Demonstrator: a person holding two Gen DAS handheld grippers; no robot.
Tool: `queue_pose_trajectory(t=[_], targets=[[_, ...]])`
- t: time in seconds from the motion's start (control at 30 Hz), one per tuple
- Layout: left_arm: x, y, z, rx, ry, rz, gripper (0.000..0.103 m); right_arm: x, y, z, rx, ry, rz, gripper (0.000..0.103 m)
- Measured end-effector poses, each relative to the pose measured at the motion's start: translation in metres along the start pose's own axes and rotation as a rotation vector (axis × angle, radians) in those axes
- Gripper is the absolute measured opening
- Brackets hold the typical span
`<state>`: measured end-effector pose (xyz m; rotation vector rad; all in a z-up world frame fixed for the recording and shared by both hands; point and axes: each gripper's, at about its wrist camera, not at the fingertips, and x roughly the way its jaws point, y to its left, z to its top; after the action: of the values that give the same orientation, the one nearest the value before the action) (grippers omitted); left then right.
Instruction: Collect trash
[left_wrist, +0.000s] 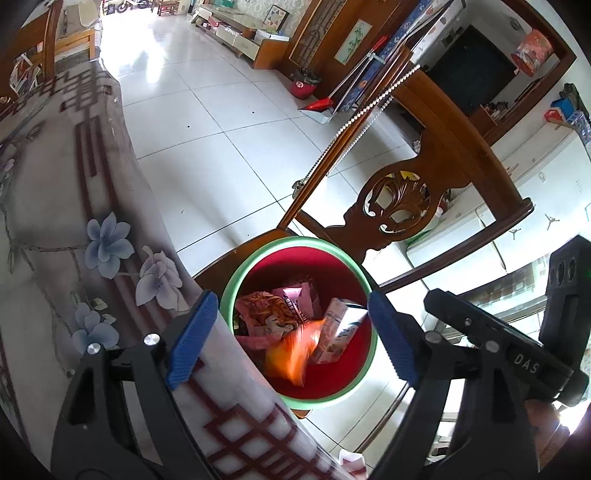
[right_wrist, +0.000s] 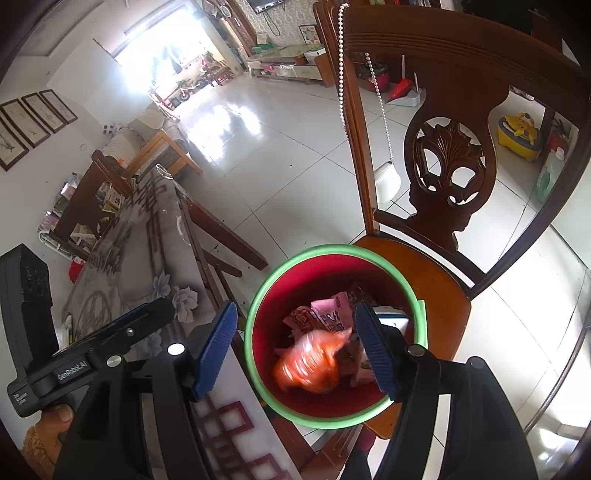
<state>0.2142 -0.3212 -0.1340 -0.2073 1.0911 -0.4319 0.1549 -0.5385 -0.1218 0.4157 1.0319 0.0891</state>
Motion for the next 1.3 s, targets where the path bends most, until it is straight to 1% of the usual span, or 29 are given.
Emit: queue_pose_trajectory(t=[0.1, 0.2, 0.27, 0.33, 0.43, 0.5, 0.53, 0.57, 0.6, 0.67, 0.7, 0.77, 0.8, 0.83, 0.9, 0.97, 1.03, 1.07, 1.17, 1.3], targets=[[-0.01, 0.006, -0.002, 0.001, -0.021, 0.001, 0.085, 0.0, 0.007, -0.003, -0.002, -0.003, -0.006, 0.067], [-0.026, 0.015, -0.007, 0.001, -0.047, 0.003, 0.086, -0.001, 0.018, -0.009, -0.007, -0.007, -0.012, 0.069], [-0.034, 0.023, -0.009, -0.002, -0.052, -0.003, 0.086, -0.001, 0.027, -0.013, -0.009, -0.009, -0.019, 0.076], [-0.047, 0.034, -0.013, -0.011, -0.069, -0.004, 0.086, -0.004, 0.039, -0.02, -0.011, -0.025, -0.026, 0.078], [-0.069, 0.051, -0.018, -0.019, -0.109, 0.013, 0.087, -0.009, 0.061, -0.032, -0.031, -0.05, -0.041, 0.08], [-0.087, 0.061, -0.023, -0.014, -0.148, 0.04, 0.087, -0.015, 0.077, -0.04, -0.051, -0.083, -0.056, 0.081], [-0.1, 0.067, -0.026, -0.005, -0.18, 0.06, 0.087, -0.021, 0.087, -0.045, -0.063, -0.116, -0.059, 0.084], [-0.114, 0.072, -0.029, 0.007, -0.21, 0.08, 0.087, -0.027, 0.098, -0.049, -0.075, -0.156, -0.058, 0.092], [-0.123, 0.076, -0.031, 0.015, -0.229, 0.093, 0.09, -0.032, 0.106, -0.052, -0.085, -0.19, -0.053, 0.095], [-0.15, 0.086, -0.037, 0.031, -0.28, 0.124, 0.094, -0.051, 0.13, -0.063, -0.121, -0.316, -0.05, 0.096], [-0.162, 0.09, -0.04, 0.036, -0.306, 0.137, 0.094, -0.059, 0.142, -0.069, -0.141, -0.369, -0.055, 0.096], [-0.191, 0.099, -0.047, 0.044, -0.368, 0.175, 0.097, -0.077, 0.169, -0.082, -0.186, -0.502, -0.07, 0.096], [-0.2, 0.103, -0.049, 0.046, -0.39, 0.187, 0.097, -0.083, 0.178, -0.087, -0.201, -0.556, -0.077, 0.096], [-0.216, 0.108, -0.054, 0.051, -0.43, 0.205, 0.097, -0.09, 0.19, -0.095, -0.222, -0.628, -0.093, 0.096], [-0.234, 0.113, -0.06, 0.054, -0.481, 0.227, 0.098, -0.095, 0.211, -0.107, -0.256, -0.703, -0.144, 0.096], [-0.258, 0.122, -0.069, 0.045, -0.557, 0.248, 0.098, -0.094, 0.223, -0.116, -0.267, -0.703, -0.138, 0.096], [-0.277, 0.131, -0.078, 0.028, -0.621, 0.249, 0.098, -0.09, 0.23, -0.123, -0.262, -0.675, -0.126, 0.096], [-0.284, 0.134, -0.081, 0.02, -0.64, 0.248, 0.098, -0.088, 0.234, -0.127, -0.258, -0.662, -0.121, 0.096], [-0.3, 0.143, -0.087, 0.008, -0.669, 0.251, 0.098, -0.083, 0.242, -0.139, -0.251, -0.639, -0.125, 0.096], [-0.314, 0.152, -0.096, 0.013, -0.698, 0.289, 0.098, -0.081, 0.258, -0.154, -0.242, -0.612, -0.123, 0.096]])
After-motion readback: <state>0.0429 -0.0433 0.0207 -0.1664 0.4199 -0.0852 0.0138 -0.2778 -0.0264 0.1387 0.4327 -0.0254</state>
